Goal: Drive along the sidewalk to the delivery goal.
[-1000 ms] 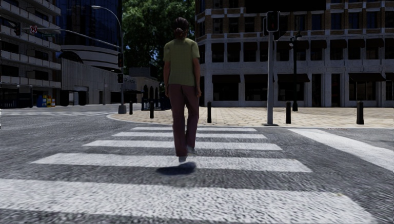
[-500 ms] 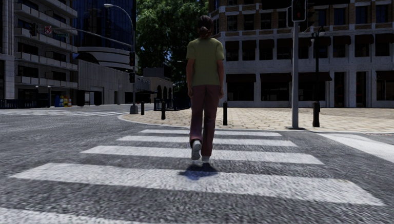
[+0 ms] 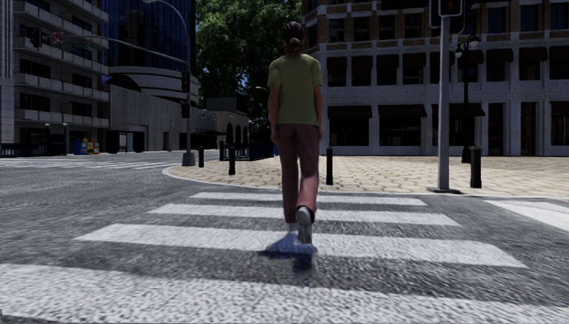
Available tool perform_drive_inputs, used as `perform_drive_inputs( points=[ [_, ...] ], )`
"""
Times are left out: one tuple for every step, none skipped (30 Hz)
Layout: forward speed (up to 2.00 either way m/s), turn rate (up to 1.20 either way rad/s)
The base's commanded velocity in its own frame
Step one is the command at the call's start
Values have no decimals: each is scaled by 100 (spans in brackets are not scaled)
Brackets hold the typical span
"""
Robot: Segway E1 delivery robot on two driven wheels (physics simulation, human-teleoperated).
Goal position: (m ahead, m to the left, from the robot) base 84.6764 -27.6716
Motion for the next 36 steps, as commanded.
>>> perform_drive_inputs(
  points=[
    [120, 0],
    [120, 0],
    [119, 0],
    [118, 0],
    [118, 0],
    [117, 0],
    [117, 0],
    [117, 0],
    [117, 0],
    [117, 0],
    [117, 0],
    [117, 0],
    [117, 0],
    [117, 0],
    [117, 0],
    [117, 0],
    [116, 0],
    [116, 0],
    [116, 0],
    [114, 0],
    [111, 0],
    [111, 0],
    [108, 0],
    [107, 0],
    [107, 0],
    [107, 0],
    [107, 0],
    [107, 0],
    [107, 0],
    [107, 0],
    [107, 0],
    [107, 0],
    [107, 0],
    [107, 0],
    [107, 0],
    [107, 0]
  ],
)
